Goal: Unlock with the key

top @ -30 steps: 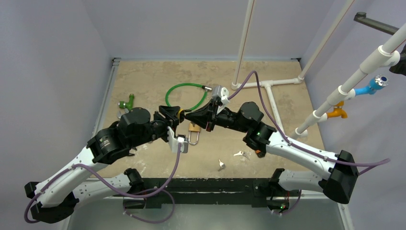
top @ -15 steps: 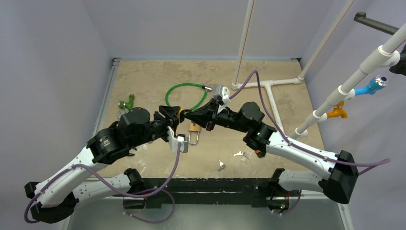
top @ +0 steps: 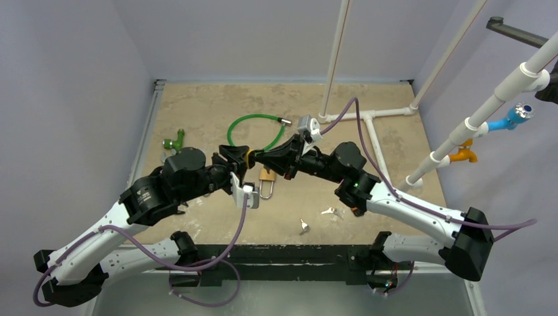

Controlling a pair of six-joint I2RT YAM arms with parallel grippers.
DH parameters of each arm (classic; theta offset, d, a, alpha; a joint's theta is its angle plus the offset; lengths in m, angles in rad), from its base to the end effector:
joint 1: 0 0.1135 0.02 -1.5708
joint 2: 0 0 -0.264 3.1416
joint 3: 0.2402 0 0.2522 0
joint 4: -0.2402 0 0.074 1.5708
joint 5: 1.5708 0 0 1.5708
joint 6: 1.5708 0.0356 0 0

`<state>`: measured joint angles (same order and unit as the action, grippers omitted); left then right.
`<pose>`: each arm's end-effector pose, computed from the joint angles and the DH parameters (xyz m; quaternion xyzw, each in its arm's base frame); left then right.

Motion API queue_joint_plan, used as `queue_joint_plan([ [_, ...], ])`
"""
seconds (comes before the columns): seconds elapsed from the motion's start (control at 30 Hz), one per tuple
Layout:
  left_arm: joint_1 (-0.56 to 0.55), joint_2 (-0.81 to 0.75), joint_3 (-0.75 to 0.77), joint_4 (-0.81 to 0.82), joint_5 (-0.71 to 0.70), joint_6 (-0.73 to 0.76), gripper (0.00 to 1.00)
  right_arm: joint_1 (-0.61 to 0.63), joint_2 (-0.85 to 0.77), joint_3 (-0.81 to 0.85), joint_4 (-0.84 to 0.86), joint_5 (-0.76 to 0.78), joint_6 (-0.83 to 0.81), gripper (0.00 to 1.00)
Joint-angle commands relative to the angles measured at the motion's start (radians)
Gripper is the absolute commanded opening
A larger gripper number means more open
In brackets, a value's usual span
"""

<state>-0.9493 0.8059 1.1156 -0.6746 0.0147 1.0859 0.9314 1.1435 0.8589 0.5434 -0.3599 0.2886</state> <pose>0.0896 -0.1260 0.3967 0.7030 0.4292 0.0327 0.5662 0.1488 0.2212 0.3700 -0.3241 0.5246 0.5361 0.5765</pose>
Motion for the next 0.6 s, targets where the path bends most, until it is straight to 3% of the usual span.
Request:
queue_joint_plan([
  [0.0,-0.006,-0.007,0.021,0.115,0.031,-0.095,0.0,0.019,0.01,-0.015,0.103,0.007,0.04,0.0],
  [0.27,-0.006,-0.011,0.025,0.114,0.041,-0.2,0.0,0.026,-0.014,0.002,0.051,0.036,0.031,0.0],
  [0.57,-0.006,-0.046,-0.023,0.127,0.016,-0.137,0.0,0.069,-0.017,0.027,-0.04,0.082,0.009,0.0],
])
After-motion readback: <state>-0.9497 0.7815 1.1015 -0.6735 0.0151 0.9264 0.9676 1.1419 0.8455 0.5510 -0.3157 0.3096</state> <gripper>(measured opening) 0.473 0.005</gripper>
